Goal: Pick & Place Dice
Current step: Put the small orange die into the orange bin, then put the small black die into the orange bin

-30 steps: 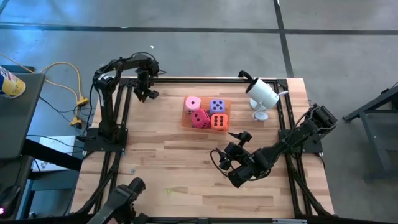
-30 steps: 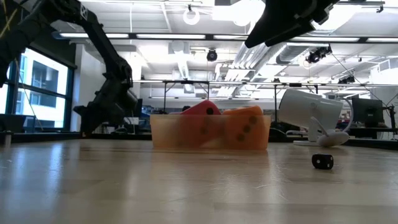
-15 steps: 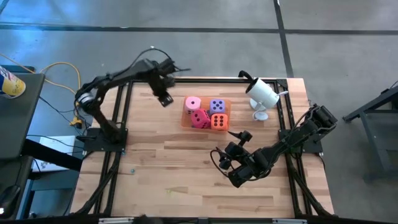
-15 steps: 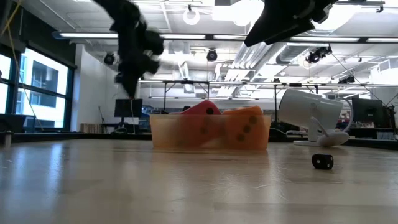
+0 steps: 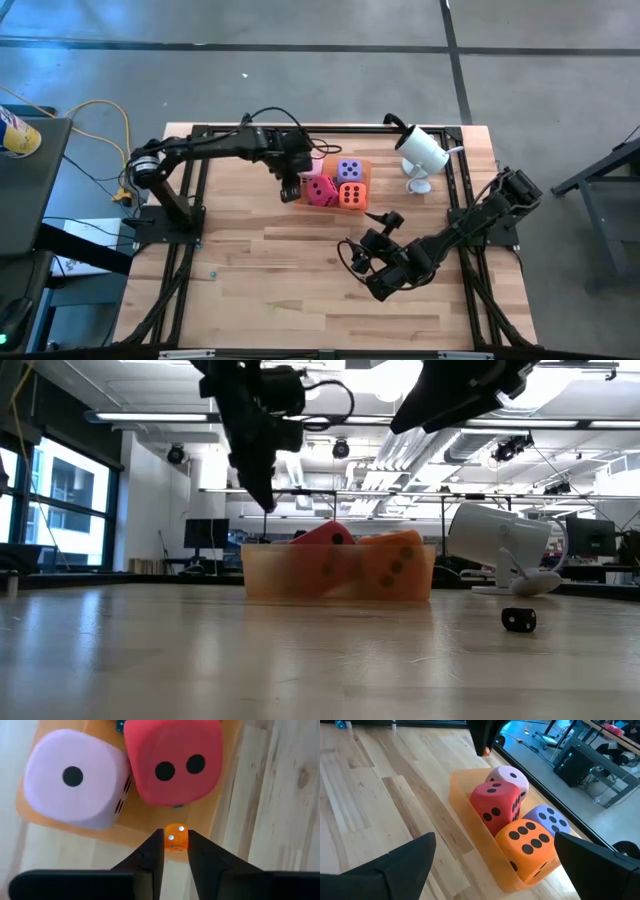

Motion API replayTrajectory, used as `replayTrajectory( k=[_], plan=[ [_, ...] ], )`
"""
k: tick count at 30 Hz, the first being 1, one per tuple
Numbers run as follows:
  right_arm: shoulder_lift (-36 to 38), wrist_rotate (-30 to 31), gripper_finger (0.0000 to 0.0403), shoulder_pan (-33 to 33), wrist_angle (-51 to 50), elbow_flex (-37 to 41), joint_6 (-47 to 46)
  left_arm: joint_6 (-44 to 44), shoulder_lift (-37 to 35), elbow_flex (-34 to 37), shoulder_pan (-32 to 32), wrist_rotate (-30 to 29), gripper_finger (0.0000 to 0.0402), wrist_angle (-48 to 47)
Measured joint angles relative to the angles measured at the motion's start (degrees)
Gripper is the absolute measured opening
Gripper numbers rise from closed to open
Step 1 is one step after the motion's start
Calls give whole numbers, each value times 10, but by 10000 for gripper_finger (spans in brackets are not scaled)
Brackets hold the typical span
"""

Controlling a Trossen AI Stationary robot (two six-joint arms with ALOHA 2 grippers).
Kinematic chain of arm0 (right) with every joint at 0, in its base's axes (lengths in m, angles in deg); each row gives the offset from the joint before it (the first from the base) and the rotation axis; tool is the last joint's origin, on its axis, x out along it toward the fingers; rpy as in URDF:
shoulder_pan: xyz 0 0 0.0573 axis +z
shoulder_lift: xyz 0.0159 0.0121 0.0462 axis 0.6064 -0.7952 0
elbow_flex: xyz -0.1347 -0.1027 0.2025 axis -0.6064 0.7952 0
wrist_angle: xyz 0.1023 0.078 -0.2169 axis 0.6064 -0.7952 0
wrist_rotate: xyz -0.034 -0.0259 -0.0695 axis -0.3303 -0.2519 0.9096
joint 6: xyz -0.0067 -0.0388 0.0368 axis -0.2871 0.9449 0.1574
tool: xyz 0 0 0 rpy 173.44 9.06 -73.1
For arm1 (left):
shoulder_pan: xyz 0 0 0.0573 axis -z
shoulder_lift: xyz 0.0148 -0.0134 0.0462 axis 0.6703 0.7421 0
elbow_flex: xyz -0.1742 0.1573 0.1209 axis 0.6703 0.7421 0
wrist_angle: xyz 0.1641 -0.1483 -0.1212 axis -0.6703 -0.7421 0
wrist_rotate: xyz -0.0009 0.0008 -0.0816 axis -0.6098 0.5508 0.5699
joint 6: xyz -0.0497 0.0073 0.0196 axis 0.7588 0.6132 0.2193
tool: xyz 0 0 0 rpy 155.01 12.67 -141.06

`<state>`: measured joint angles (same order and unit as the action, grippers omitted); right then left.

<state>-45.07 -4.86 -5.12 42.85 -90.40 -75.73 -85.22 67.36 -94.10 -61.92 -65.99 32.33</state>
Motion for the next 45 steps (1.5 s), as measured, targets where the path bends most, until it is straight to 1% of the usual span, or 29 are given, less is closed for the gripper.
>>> replayTrajectory(
  k=[3, 8, 10, 13, 17, 21, 23, 25, 27, 29, 30, 32, 36, 39, 42, 45],
  plan=[
    [0, 0, 396, 1, 0, 0, 0, -7, 17, 0, -7, 23, 93, 8],
    [0, 0, 396, 1, 1, 0, 0, -23, 56, 0, -12, 37, 128, 8],
    [0, 0, 396, 0, 1, 0, 0, -33, 63, 0, -12, 27, 144, 9],
    [0, 1, 396, 0, 2, 0, 0, -36, 64, 0, -8, -13, 162, 16],
    [0, 0, 396, 0, 4, 0, 0, -47, 43, 0, 1, -20, 170, 17],
    [0, -4, 396, 0, 11, 0, 18, -42, -6, 0, 24, -15, 171, 17],
    [0, -26, 396, 0, 31, 0, 46, -27, -36, 0, 39, -13, 171, 17],
    [0, -82, 396, -1, 56, 0, 78, -1, -71, 7, 52, -13, 171, 16],
    [0, -173, 396, -6, 77, 0, 104, 26, -112, 31, 60, -14, 171, 27],
    [0, -266, 396, -11, 81, 0, 103, 49, -158, 72, 67, -18, 171, 53],
    [0, -303, 396, -12, 81, 0, 98, 61, -183, 95, 72, -23, 171, 65],
    [0, -341, 396, -12, 82, 0, 83, 79, -235, 142, 86, -35, 171, 89],
    [0, -350, 396, 4, 79, 0, 70, 132, -331, 225, 128, -60, 171, 132],
    [0, -353, 396, 17, 86, 0, 13, 173, -389, 268, 167, -72, 171, 170],
    [-8, -351, 396, 22, 114, 0, -23, 199, -429, 295, 205, -72, 171, 189],
    [-10, -350, 396, 24, 151, 0, -18, 209, -449, 309, 239, -72, 171, 187]
  ],
)
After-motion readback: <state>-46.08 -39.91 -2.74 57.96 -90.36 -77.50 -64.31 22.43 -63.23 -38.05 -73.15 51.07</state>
